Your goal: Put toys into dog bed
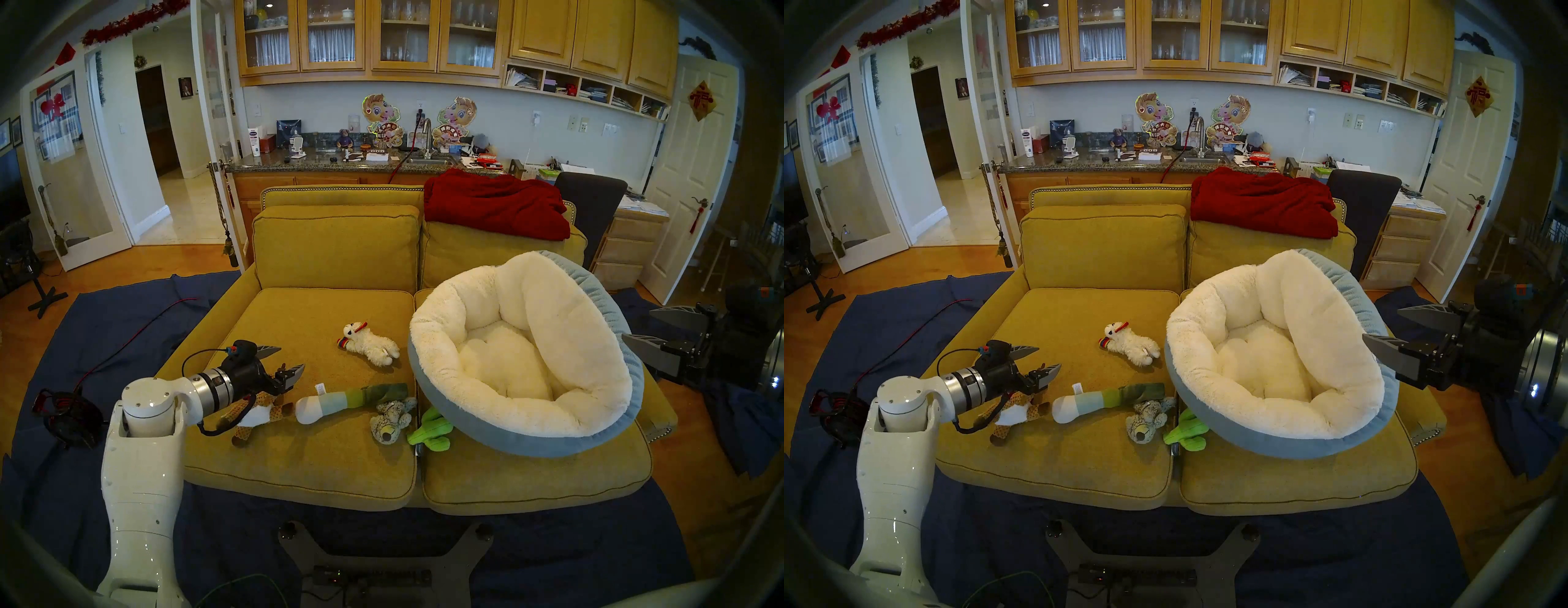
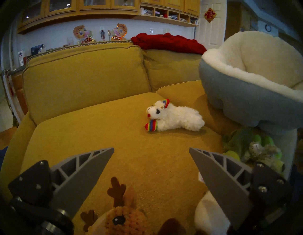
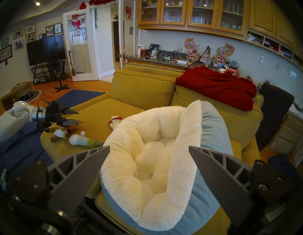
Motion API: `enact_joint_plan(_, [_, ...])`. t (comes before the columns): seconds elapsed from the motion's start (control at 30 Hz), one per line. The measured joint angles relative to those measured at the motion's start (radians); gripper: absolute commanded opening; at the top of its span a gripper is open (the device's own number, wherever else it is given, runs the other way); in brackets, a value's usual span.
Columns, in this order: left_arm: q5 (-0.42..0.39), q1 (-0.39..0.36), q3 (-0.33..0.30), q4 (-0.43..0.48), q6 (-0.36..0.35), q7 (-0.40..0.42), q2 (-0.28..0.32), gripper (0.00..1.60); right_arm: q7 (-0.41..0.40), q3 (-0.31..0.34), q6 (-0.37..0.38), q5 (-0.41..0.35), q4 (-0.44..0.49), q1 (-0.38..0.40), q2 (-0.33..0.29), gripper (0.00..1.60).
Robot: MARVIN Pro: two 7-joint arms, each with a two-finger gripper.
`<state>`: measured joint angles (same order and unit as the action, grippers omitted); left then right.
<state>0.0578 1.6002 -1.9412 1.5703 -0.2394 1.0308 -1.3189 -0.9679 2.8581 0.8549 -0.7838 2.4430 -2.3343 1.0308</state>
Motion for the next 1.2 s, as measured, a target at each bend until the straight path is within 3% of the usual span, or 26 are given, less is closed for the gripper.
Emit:
enact_joint_plan(0.53, [-0.014,0.040,-0.061,0.168,-0.157,0.119,0.059,1.60,0.000,0.000,0.000,0.000,0.000,0.000,0.000,1.60])
enact_joint_plan(1.2, [-0.014,0.060,-0.087,0.202,-0.188,0.157,0.070,1.60,0.000,0.000,0.000,0.000,0.000,0.000,0.000,1.60])
